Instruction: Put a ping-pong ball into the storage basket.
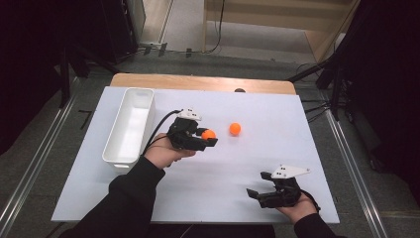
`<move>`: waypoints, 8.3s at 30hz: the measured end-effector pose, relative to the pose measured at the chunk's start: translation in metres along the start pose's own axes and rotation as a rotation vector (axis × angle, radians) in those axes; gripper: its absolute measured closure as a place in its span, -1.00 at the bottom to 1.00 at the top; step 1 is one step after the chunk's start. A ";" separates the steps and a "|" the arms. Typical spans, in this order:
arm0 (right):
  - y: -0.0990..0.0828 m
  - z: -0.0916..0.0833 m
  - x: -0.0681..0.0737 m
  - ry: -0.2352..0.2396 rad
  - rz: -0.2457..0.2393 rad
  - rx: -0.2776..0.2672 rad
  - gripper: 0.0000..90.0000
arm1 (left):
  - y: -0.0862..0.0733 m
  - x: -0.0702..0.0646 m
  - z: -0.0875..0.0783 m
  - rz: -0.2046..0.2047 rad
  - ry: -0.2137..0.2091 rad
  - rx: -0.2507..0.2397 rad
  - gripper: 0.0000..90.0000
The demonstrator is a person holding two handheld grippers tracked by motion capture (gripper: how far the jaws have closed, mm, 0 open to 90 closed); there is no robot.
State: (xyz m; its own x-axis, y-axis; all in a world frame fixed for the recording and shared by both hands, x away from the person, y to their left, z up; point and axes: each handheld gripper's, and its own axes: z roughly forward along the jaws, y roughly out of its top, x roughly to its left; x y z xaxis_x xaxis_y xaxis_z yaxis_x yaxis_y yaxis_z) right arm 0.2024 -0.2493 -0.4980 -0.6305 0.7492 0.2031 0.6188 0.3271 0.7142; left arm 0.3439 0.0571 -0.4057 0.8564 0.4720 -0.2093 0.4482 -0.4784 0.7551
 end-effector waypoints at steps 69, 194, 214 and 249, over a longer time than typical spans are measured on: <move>0.001 0.001 0.000 -0.001 -0.008 -0.008 -0.65 | 0.000 0.051 -0.064 -0.080 0.161 -0.035 0.11; 0.006 0.007 0.002 0.020 -0.037 0.012 -0.65 | -0.057 0.130 -0.089 -0.365 0.671 -0.100 0.11; 0.006 0.007 0.003 0.025 -0.039 0.014 -0.65 | -0.047 0.128 -0.103 -0.384 0.586 -0.128 -0.39; 0.006 0.008 0.003 0.030 -0.049 0.012 -0.65 | -0.018 0.091 -0.103 -0.265 0.338 -0.131 -0.41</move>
State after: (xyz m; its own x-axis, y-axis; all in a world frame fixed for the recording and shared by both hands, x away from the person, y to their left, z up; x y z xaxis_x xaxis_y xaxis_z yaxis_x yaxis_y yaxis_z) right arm 0.2080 -0.2403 -0.4979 -0.6735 0.7149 0.1880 0.5924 0.3700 0.7156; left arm 0.3871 0.1849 -0.3746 0.5750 0.7914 -0.2075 0.5855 -0.2209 0.7800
